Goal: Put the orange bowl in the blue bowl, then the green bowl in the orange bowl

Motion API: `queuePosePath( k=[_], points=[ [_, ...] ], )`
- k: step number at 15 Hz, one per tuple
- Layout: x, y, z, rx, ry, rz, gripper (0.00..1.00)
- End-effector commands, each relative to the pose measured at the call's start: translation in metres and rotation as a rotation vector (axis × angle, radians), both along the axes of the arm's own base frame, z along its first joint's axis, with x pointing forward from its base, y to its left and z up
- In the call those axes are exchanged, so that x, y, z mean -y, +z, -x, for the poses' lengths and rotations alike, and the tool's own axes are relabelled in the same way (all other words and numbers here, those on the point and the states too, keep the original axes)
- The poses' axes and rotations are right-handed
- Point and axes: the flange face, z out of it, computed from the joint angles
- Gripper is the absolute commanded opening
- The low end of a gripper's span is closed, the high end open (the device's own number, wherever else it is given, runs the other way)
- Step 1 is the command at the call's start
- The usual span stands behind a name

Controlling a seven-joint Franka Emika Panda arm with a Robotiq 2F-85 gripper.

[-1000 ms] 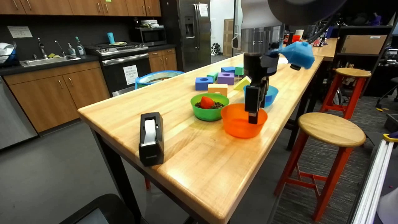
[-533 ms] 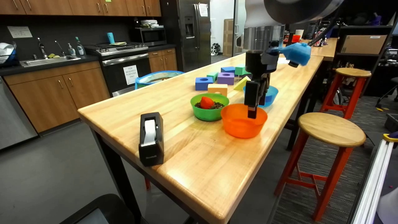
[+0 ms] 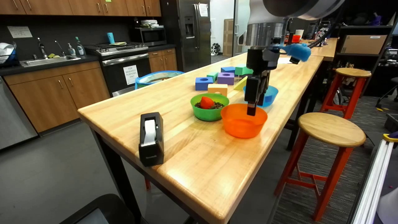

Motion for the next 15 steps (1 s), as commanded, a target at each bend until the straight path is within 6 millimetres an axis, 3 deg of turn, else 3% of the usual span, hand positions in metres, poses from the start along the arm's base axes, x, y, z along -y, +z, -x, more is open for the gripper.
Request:
queuePosePath(
  k=[1,9,15],
  points=[
    [0.003,0.003,-0.003,-0.005,0.011,-0.023,0.61],
    [0.003,0.004,-0.003,-0.002,0.021,-0.018,0.01],
    [0.0,0.022,0.002,-0.02,0.037,-0.013,0.01]
  ],
)
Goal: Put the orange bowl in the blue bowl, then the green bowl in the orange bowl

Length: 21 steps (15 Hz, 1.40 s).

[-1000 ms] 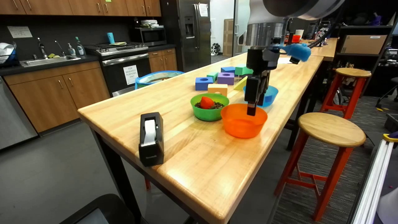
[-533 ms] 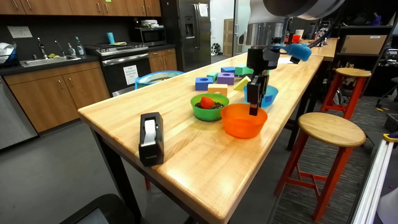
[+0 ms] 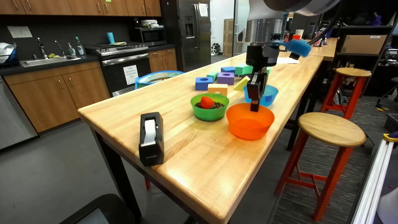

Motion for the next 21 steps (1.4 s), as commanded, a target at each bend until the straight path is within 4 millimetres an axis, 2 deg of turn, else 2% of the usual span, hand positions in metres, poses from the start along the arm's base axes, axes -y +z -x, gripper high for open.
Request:
queuePosePath(
  k=[1,3,7,10,12,15,21],
  points=[
    [-0.001,0.02,0.005,-0.017,0.02,-0.003,0.01],
    [0.0,0.039,0.008,-0.027,0.019,0.019,0.01],
    [0.008,0.089,0.007,0.015,0.014,0.007,0.01],
    [0.03,0.127,-0.001,0.082,-0.048,-0.027,0.01],
    [0.049,0.142,-0.007,0.117,-0.103,-0.035,0.01],
    [0.079,0.15,-0.014,0.138,-0.197,-0.041,0.01],
    [0.124,0.134,-0.014,0.109,-0.363,-0.07,0.01]
  ],
)
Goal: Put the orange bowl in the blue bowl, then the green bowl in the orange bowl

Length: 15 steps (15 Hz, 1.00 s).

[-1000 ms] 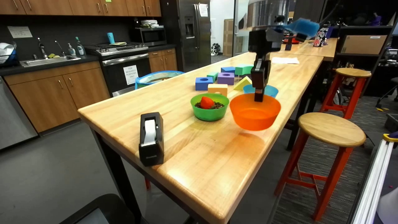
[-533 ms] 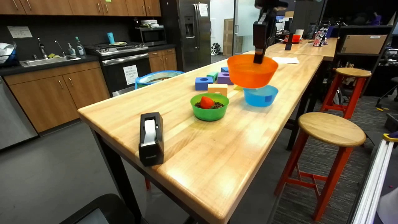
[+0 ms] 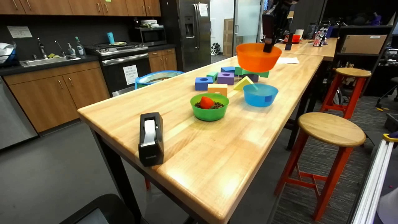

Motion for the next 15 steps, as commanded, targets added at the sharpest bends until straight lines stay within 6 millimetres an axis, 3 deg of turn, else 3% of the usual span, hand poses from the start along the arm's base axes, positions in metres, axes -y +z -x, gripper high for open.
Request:
queuePosePath(
  k=[1,8,15],
  points=[
    [0.023,-0.011,-0.003,-0.03,-0.096,-0.03,0.01],
    [0.057,-0.042,0.0,-0.058,-0.193,-0.072,0.01],
    [0.068,-0.067,-0.003,-0.077,-0.242,-0.103,0.01]
  ],
)
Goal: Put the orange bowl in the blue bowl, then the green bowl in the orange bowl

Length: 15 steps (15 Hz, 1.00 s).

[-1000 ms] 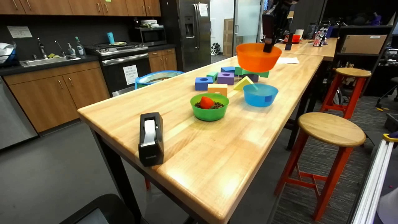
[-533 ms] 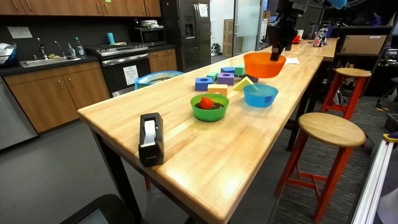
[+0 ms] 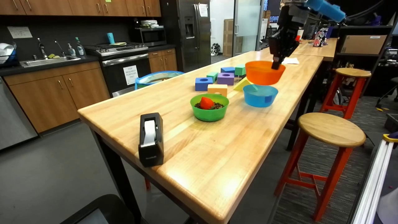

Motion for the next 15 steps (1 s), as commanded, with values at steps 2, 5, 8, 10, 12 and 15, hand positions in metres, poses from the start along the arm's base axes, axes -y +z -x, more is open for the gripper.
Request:
queuePosePath(
  k=[2,5,8,10,12,15],
  points=[
    [0.006,-0.014,-0.006,-0.004,-0.035,-0.029,0.01],
    [0.009,-0.022,-0.01,-0.016,-0.051,-0.032,0.01],
    [0.016,-0.026,-0.011,-0.019,-0.068,-0.035,0.01],
    [0.023,-0.026,-0.01,-0.018,-0.082,-0.036,0.01],
    [0.029,-0.028,-0.009,-0.018,-0.096,-0.036,0.01],
    [0.032,-0.031,-0.008,-0.024,-0.108,-0.04,0.01]
  ],
)
